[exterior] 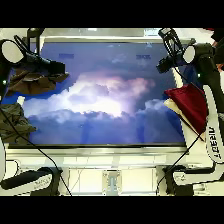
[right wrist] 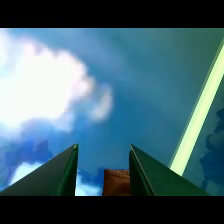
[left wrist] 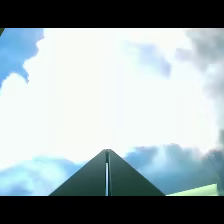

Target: Fold the shirts.

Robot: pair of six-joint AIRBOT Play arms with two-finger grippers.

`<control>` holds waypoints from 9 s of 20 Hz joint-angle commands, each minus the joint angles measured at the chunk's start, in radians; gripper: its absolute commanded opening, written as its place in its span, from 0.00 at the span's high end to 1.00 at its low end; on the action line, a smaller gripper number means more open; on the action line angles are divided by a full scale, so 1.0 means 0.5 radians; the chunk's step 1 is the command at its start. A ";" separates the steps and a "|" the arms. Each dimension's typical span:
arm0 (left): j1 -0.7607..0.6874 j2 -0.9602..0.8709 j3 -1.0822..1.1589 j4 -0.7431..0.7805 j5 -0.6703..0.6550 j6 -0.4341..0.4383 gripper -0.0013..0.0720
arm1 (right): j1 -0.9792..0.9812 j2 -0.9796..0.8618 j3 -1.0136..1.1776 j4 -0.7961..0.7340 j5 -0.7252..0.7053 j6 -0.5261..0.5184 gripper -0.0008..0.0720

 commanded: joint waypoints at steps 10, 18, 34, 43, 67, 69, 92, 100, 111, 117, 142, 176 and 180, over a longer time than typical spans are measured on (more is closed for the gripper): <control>0.358 -0.002 -0.002 1.461 -0.360 -0.053 0.29 | 0.002 0.000 0.001 0.000 0.000 0.000 0.48; 1.566 -0.002 -0.563 0.679 -0.291 -0.282 0.29 | 0.002 0.000 0.001 0.021 -0.108 0.008 0.48; 2.033 -0.247 -0.993 0.216 0.941 -1.221 0.29 | 0.003 0.000 0.001 0.653 -0.073 0.010 0.48; 2.033 -0.468 -0.993 0.269 1.061 -1.428 0.29 | 0.003 0.001 0.001 0.662 0.023 0.016 0.48; -0.231 -0.491 -0.144 -1.611 0.577 0.519 0.97 | -0.257 0.002 0.001 -0.036 0.756 0.233 0.48; -0.548 -0.574 -0.144 -1.603 0.721 0.439 0.97 | -0.381 0.002 0.001 -0.020 0.814 0.233 0.48; 0.449 -0.658 0.433 -1.304 -0.072 0.381 0.01 | 0.271 0.002 -1.627 2.226 0.072 0.256 0.22; 0.448 -0.658 0.432 -1.011 -0.210 0.403 0.01 | 0.478 0.002 -1.821 2.361 -0.188 0.793 0.22; 0.448 -0.658 0.432 -0.916 -0.217 0.404 0.01 | 0.468 -0.008 -1.914 2.657 -0.945 0.862 0.26; 0.459 -0.655 0.432 -0.690 -0.275 0.404 0.02 | 0.443 -0.007 -1.878 2.934 -0.906 0.326 0.94; 0.386 -0.608 -1.042 -0.497 -0.111 0.426 0.21 | -0.394 0.307 -1.530 2.985 -0.811 -0.002 0.94; 0.389 -0.047 -0.315 -1.113 0.052 0.673 0.97 | -0.605 0.723 -1.135 2.734 -0.639 -0.520 0.95; 0.389 0.469 0.328 -0.620 0.208 0.495 0.97 | -0.846 1.312 -0.894 2.255 -0.449 -0.198 0.95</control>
